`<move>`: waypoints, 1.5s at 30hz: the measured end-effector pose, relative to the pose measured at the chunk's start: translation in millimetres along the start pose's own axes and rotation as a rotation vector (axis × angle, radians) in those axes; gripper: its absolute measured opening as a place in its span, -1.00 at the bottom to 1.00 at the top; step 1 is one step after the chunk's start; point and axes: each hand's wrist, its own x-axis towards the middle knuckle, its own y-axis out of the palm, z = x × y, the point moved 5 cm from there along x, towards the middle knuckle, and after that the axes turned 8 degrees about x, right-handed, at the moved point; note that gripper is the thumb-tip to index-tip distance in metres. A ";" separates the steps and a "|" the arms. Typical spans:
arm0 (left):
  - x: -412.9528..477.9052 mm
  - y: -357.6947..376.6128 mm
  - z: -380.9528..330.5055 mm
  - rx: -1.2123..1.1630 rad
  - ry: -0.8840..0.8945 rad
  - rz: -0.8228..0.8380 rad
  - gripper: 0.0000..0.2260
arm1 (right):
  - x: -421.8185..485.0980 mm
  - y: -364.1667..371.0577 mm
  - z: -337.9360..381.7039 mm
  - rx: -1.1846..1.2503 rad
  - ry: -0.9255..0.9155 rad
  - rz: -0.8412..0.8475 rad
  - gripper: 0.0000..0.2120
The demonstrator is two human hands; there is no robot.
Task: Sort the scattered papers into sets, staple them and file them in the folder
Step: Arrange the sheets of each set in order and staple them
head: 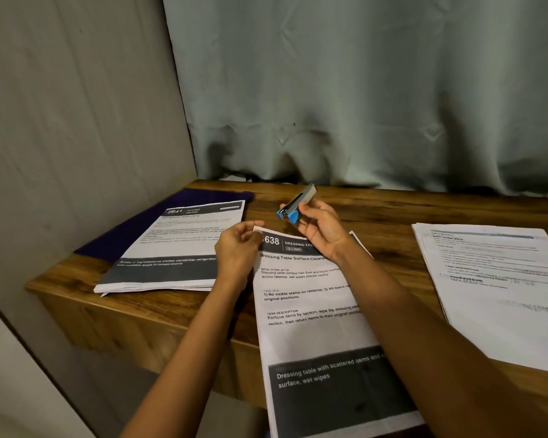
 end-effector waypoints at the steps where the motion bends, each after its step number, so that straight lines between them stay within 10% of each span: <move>1: 0.2 -3.4 -2.8 0.043 0.031 -0.020 -0.83 | -0.9 2.4 -0.2 -0.030 0.002 0.017 -0.80; 12: -1.2 -15.3 -16.6 0.318 0.213 -0.098 -0.85 | -13.1 26.6 5.0 -0.663 -0.075 0.155 -0.79; 45: -7.6 -4.1 -11.0 0.525 0.254 -0.079 -0.85 | -14.9 30.8 -11.0 -0.665 0.036 0.191 -0.75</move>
